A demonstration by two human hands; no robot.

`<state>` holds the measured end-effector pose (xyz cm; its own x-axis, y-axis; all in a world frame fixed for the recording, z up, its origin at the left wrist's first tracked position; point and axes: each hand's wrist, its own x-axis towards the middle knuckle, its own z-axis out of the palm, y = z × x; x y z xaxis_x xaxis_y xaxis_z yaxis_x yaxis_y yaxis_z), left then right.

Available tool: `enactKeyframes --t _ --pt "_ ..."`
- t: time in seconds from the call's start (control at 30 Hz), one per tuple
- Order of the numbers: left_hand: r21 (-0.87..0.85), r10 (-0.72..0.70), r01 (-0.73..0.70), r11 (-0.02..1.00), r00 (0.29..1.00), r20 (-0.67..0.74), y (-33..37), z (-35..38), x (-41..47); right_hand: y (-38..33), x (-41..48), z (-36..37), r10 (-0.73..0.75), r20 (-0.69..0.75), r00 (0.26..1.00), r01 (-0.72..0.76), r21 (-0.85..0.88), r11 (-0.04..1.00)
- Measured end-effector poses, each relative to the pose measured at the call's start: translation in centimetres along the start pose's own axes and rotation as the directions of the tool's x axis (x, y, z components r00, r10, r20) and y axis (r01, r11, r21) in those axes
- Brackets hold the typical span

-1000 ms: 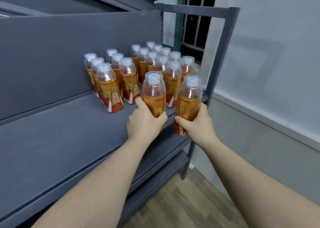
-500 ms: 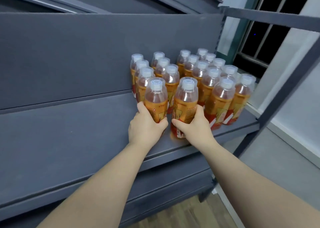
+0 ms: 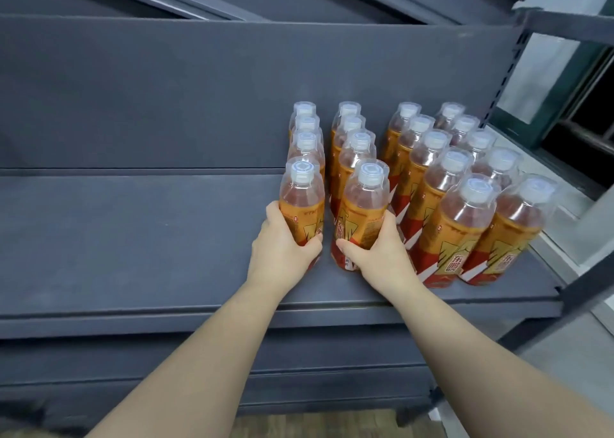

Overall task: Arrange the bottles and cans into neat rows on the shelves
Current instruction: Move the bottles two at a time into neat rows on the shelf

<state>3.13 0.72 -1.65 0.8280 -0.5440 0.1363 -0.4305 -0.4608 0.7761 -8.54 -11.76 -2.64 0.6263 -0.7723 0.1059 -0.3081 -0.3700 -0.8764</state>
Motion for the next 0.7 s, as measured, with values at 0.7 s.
enactKeyframes --t 0.7 --pt "-0.220 -0.043 0.068 0.973 0.992 0.116 -0.5 0.8 0.3 1.2 0.6 -0.3 0.017 -0.014 1.000 -0.017 0.016 1.000"
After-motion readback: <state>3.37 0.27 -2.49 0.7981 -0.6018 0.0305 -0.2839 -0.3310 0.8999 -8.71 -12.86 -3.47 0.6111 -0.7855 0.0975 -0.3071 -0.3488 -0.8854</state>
